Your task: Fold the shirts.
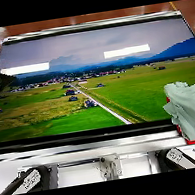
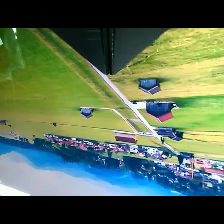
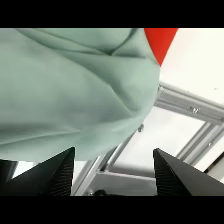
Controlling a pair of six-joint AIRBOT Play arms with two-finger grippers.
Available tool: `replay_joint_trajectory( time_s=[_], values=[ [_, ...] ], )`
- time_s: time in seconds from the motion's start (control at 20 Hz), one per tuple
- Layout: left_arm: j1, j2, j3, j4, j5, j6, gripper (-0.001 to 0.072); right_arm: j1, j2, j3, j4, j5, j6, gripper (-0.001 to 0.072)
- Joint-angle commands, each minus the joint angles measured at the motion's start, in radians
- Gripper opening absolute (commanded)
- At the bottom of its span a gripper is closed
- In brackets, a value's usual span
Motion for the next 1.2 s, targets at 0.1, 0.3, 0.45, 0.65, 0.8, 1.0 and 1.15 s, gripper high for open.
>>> replay_joint_trajectory(
  time_s=[0.1, 0.3, 0.45, 0.65, 0.8, 1.0, 1.15],
  values=[
    [-0.174, -0.031, 0.003, 0.28, 0.006, -0.069, 0.0042, 0.093, 0.042, 0.314, 0.216, -0.163, -0.109, 0.0601],
    [-0.515, -0.12, 0.006, 0.833, -0.024, -0.301, 0.0211, 0.462, 0.082, 0.326, 0.252, -0.259, -0.139, 0.0685],
    [-0.649, -0.206, 0.009, 0.814, -0.039, -0.328, 0.068, 0.66, 0.016, 0.281, 0.27, -0.229, -0.109, 0.0684],
    [-0.682, -0.271, 0.009, 0.724, -0.045, -0.337, 0.068, 0.764, -0.055, 0.28, 0.267, -0.208, -0.105, 0.0684],
    [-0.675, -0.272, 0.012, 0.724, -0.026, -0.342, 0.068, 0.793, -0.056, 0.28, 0.27, -0.208, -0.105, 0.0684],
    [-0.675, -0.275, 0.011, 0.725, -0.026, -0.341, 0.068, 0.792, -0.056, 0.28, 0.277, -0.208, -0.105, 0.0684],
    [-0.675, -0.278, 0.011, 0.724, -0.027, -0.341, 0.068, 0.792, -0.056, 0.28, 0.277, -0.208, -0.105, 0.0684]
  ],
)
